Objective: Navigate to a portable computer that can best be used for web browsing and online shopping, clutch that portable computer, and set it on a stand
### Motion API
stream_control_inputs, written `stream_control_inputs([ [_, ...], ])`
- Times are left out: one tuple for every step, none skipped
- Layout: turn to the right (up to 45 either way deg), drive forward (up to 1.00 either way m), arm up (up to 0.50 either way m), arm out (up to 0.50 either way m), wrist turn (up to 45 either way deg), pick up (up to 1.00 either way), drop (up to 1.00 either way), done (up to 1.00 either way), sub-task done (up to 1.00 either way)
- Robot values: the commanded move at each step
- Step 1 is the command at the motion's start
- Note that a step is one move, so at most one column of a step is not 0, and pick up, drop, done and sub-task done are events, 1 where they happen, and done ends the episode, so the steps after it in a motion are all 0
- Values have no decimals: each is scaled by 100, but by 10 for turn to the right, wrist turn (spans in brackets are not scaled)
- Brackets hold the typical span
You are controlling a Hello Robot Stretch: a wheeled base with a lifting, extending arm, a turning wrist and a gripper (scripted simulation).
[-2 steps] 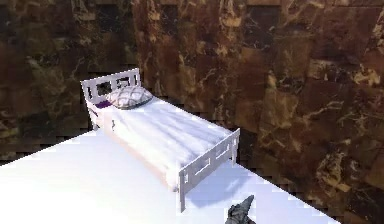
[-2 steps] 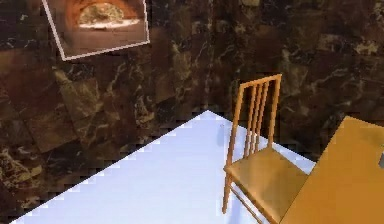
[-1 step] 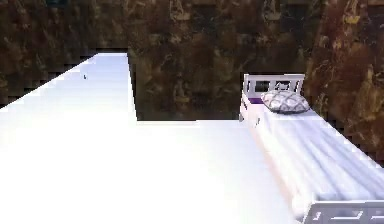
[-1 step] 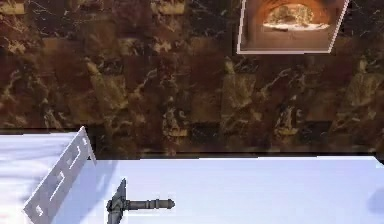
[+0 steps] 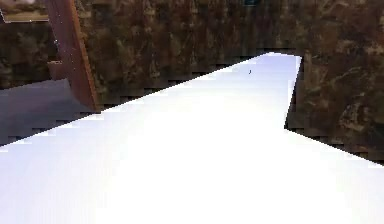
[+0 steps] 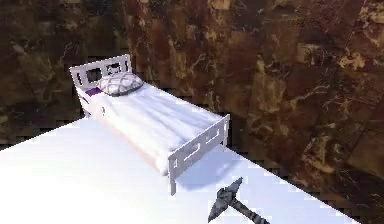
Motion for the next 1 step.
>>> stream_control_inputs([
  [-450, 0, 0, 0, 0, 0, 0, 0, 0],
])
